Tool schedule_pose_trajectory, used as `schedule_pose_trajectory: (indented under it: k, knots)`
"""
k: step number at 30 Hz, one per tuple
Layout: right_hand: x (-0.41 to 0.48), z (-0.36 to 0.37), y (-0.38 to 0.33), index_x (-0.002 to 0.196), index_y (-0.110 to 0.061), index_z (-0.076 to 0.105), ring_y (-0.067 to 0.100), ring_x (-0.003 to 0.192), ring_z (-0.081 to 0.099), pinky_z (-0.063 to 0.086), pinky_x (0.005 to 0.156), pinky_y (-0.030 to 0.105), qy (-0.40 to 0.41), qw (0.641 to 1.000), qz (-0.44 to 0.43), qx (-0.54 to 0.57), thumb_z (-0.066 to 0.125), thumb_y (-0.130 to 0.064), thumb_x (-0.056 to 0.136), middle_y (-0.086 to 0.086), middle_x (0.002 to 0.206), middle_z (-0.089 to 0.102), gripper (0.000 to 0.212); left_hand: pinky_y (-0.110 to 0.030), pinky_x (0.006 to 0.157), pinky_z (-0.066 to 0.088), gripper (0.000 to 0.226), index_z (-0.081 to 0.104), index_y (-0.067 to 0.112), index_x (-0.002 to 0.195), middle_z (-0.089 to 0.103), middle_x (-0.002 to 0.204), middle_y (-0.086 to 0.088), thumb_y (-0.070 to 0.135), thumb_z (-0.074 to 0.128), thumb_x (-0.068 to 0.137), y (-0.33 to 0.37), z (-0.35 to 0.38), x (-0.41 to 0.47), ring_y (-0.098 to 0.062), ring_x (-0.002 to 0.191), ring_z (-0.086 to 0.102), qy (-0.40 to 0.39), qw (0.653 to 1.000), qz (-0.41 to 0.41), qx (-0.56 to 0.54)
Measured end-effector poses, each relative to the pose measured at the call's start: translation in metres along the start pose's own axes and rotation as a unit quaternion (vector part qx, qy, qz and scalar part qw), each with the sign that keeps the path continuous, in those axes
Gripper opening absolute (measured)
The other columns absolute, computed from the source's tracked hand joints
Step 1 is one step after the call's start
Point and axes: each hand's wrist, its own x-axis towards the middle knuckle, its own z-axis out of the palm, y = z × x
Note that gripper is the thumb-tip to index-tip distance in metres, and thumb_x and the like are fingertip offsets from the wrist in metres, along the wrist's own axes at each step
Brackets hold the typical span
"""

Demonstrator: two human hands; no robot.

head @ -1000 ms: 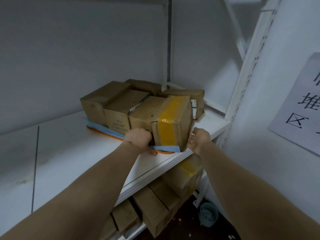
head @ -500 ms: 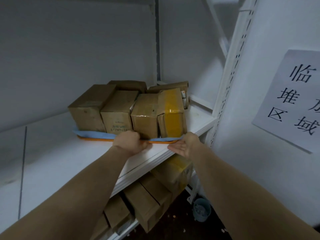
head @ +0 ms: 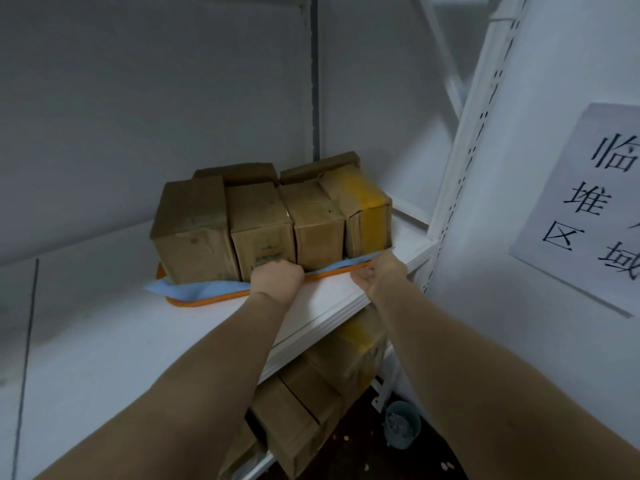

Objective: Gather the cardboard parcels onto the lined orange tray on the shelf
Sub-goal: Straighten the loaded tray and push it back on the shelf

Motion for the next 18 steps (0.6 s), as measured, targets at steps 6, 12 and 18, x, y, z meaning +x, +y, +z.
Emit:
schedule_pose_trajectory:
  k: [6, 12, 18]
  knots:
    - [-0.003, 0.024, 0.014, 0.14, 0.003, 0.037, 0.038, 0.113, 0.058, 0.053, 0.089, 0.046, -0.083, 0.994, 0.046, -0.055, 0.034, 0.0, 0.101, 0.029, 0.128, 0.054, 0.039, -0.034, 0.081, 0.048, 0.028, 0.064, 0.016, 0.112, 0.064, 0.115, -0.007, 0.019, 0.04, 0.097, -0.008, -0.002, -0.005, -0.027, 0.106, 0.061, 0.034, 0.998, 0.024, 0.049]
    - [0.018, 0.03, 0.01, 0.129, 0.005, 0.048, 0.033, 0.103, 0.063, 0.055, 0.084, 0.038, -0.044, 0.998, 0.031, -0.01, 0.045, -0.003, 0.099, 0.024, 0.117, 0.061, 0.032, -0.038, 0.082, 0.048, 0.032, 0.061, 0.012, 0.118, 0.062, 0.121, -0.01, 0.004, 0.036, 0.099, 0.01, -0.008, 0.006, -0.03, 0.112, 0.06, 0.029, 0.996, 0.041, 0.077]
    - [0.026, 0.021, -0.006, 0.134, -0.002, 0.045, 0.034, 0.111, 0.06, 0.052, 0.093, 0.049, -0.034, 0.999, -0.005, 0.028, 0.045, 0.0, 0.097, 0.021, 0.126, 0.057, 0.036, -0.036, 0.074, 0.044, 0.031, 0.059, 0.013, 0.12, 0.062, 0.119, -0.01, 0.011, 0.036, 0.1, 0.025, -0.008, 0.011, -0.031, 0.108, 0.06, 0.033, 0.997, 0.069, 0.029]
